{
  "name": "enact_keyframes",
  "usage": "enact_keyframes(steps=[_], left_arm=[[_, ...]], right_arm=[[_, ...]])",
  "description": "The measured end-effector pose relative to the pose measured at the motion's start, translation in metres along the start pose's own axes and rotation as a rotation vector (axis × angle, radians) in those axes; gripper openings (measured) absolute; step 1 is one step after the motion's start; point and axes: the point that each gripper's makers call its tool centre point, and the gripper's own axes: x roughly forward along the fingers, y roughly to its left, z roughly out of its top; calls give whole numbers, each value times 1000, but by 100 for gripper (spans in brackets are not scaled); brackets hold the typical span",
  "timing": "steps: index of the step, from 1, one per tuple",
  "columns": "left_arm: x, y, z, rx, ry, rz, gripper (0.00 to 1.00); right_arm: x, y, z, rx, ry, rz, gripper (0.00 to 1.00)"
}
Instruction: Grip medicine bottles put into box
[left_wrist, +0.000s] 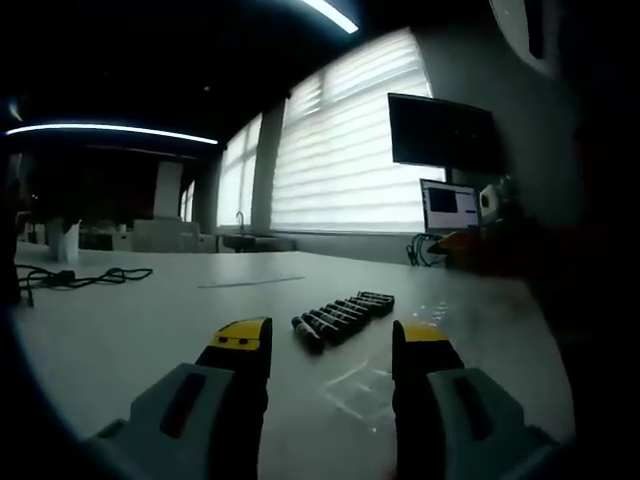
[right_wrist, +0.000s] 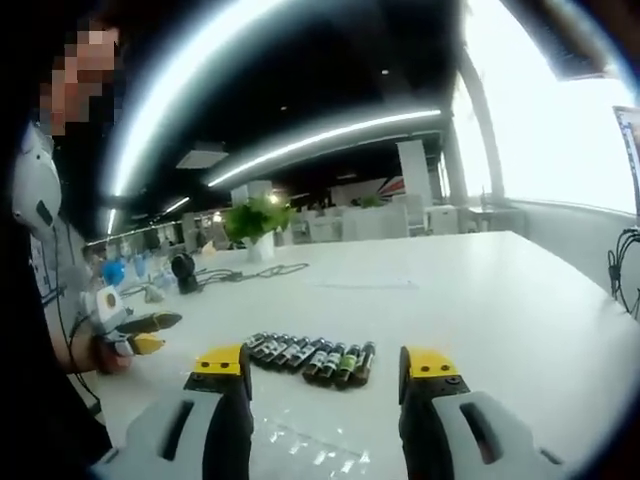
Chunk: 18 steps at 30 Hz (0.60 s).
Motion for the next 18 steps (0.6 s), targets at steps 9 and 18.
enact_keyframes(steps=[9, 18], left_arm=[[-1, 3, 2, -2, -14, 12, 41], [1, 3, -1, -1, 3, 10, 41]], right_arm=[[6, -13, 3, 7, 44, -32, 47], [20, -20, 2, -25, 108, -22, 44]])
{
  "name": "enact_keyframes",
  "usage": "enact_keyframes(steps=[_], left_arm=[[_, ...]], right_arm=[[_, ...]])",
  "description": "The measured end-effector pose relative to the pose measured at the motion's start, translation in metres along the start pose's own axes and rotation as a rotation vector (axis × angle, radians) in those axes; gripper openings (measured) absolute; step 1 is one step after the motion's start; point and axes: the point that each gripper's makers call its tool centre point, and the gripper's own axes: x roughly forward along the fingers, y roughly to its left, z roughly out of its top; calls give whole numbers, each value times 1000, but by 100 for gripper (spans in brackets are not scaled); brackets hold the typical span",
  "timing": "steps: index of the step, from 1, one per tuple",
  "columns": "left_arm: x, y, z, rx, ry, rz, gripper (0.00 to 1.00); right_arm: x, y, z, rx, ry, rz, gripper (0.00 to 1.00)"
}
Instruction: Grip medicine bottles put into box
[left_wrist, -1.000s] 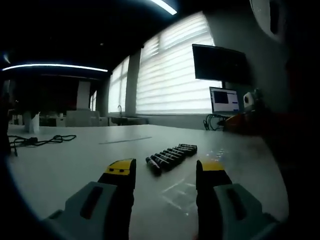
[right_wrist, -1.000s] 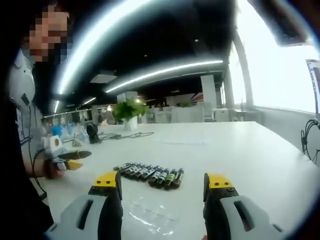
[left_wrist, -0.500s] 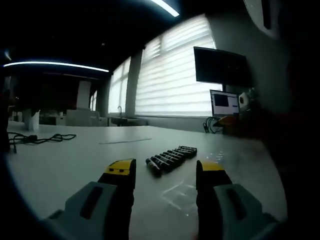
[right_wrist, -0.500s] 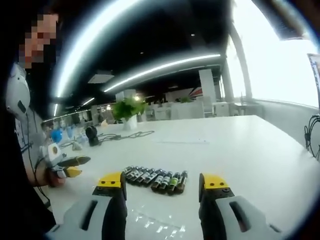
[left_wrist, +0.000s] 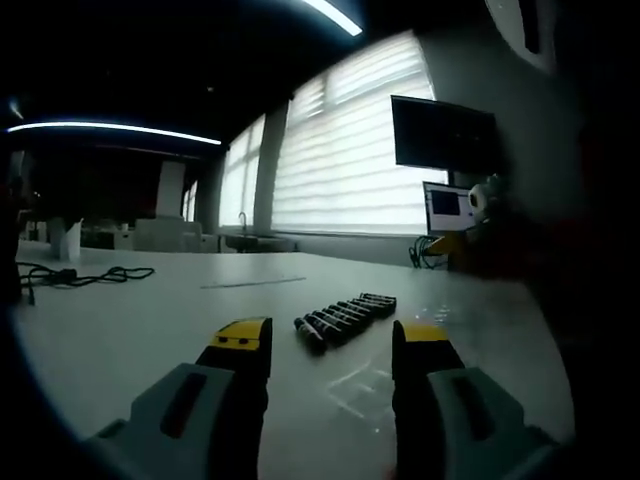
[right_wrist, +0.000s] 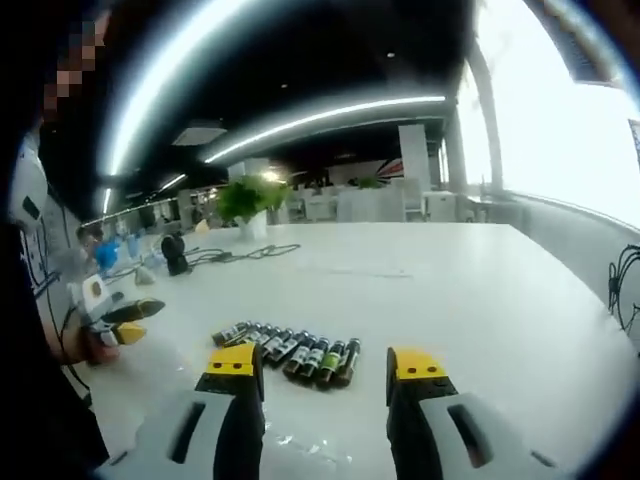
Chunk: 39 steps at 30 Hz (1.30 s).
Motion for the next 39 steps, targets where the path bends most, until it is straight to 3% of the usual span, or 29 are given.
enact_keyframes(steps=[6, 14, 24, 39], left_arm=[[-1, 0, 1, 4, -3, -1, 41], [0, 0, -1, 11, 3, -7, 41], [-2, 3, 1, -8, -9, 1, 41], [-2, 1, 5, 19, -28, 1, 39]], right_arm=[[16, 3, -8, -9, 74, 9, 43], [30, -9, 5, 16, 78, -10, 38], [58, -17, -10, 26, 175, -17, 37], [73, -23, -22, -6, 317, -9, 34]])
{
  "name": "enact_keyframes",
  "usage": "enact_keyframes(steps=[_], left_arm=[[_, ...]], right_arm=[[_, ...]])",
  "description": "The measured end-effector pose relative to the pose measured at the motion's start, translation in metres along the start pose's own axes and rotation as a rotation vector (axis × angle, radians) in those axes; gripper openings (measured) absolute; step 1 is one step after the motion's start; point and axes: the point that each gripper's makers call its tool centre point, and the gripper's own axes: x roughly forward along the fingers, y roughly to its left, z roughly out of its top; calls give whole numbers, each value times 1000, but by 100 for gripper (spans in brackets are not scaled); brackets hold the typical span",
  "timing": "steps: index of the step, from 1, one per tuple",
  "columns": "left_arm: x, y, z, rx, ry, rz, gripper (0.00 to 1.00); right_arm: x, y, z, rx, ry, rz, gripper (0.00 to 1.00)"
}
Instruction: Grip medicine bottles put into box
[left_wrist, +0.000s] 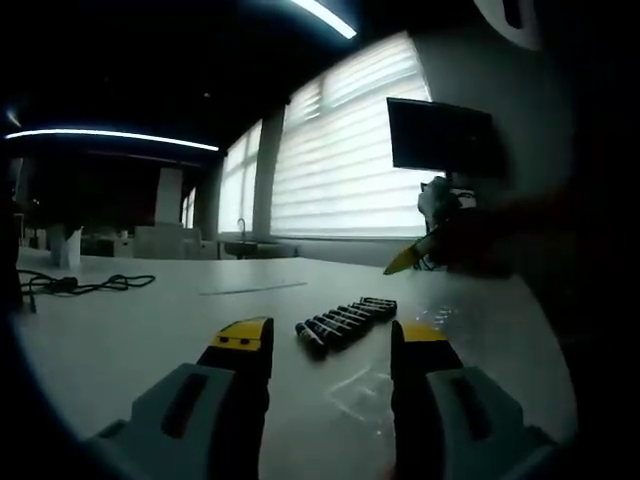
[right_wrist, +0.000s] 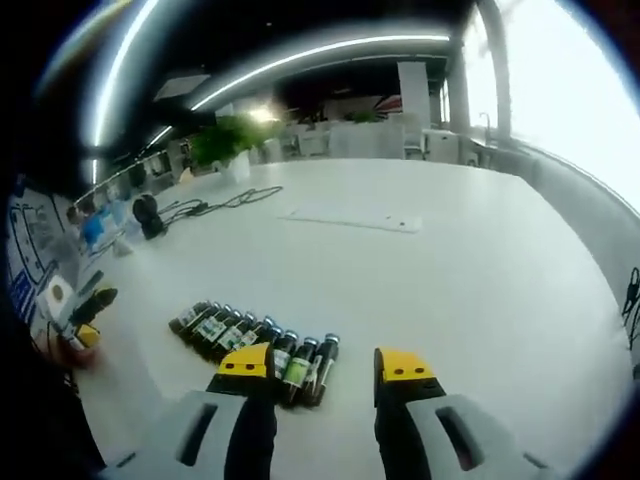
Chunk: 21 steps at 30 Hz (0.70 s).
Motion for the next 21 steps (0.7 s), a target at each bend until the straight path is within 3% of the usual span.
enact_keyframes(steps=[5, 10, 12, 21], left_arm=[[1, -2, -1, 0, 6, -9, 39], [0, -3, -1, 3, 4, -12, 39], [0, -2, -1, 4, 4, -8, 39], [-1, -2, 3, -4, -10, -3, 39]], right_arm=[[11, 2, -8, 31, 85, 8, 33], [21, 11, -14, 168, 150, 59, 31], [27, 1, -13, 133, 180, 37, 30], [31, 6, -27, 146, 284, 23, 26]])
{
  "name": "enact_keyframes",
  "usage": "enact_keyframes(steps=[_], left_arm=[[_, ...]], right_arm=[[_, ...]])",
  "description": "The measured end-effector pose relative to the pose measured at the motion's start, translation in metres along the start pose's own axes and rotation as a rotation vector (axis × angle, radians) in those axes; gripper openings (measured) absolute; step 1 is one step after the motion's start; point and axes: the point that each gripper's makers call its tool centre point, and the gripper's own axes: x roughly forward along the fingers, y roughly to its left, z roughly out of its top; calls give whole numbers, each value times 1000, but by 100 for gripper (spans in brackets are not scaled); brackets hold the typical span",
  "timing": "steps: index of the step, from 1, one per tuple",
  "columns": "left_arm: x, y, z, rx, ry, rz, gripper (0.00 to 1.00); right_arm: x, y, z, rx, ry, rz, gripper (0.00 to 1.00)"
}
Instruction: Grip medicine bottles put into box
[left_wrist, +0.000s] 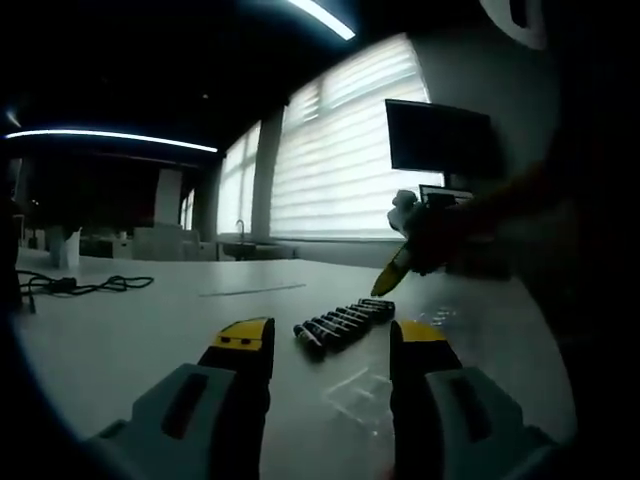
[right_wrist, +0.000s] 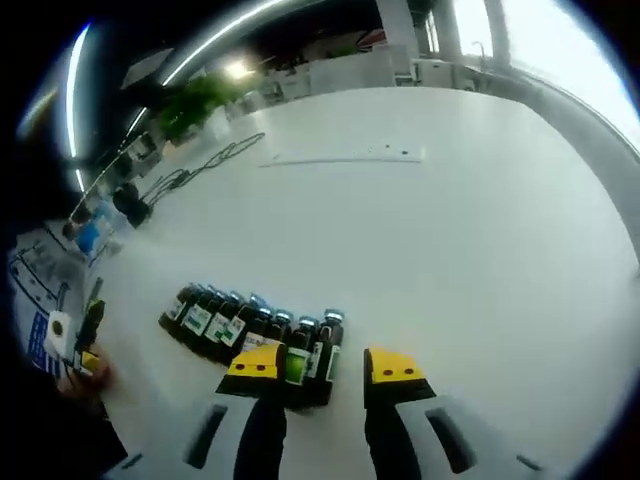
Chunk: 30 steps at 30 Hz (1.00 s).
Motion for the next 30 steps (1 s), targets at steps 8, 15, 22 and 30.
enact_keyframes(steps=[8, 15, 22, 30], left_arm=[[-1, 0, 1, -7, -8, -2, 39], [-2, 2, 4, -21, -20, 1, 38], [-2, 0, 5, -22, -25, -7, 38], [-2, -1, 5, -17, -27, -11, 38]], right_arm=[[-2, -2, -4, -9, 33, -26, 24], [0, -4, -9, -11, 54, -37, 20], [3, -5, -14, 42, 67, -40, 20], [2, -5, -20, 40, 82, -70, 8]])
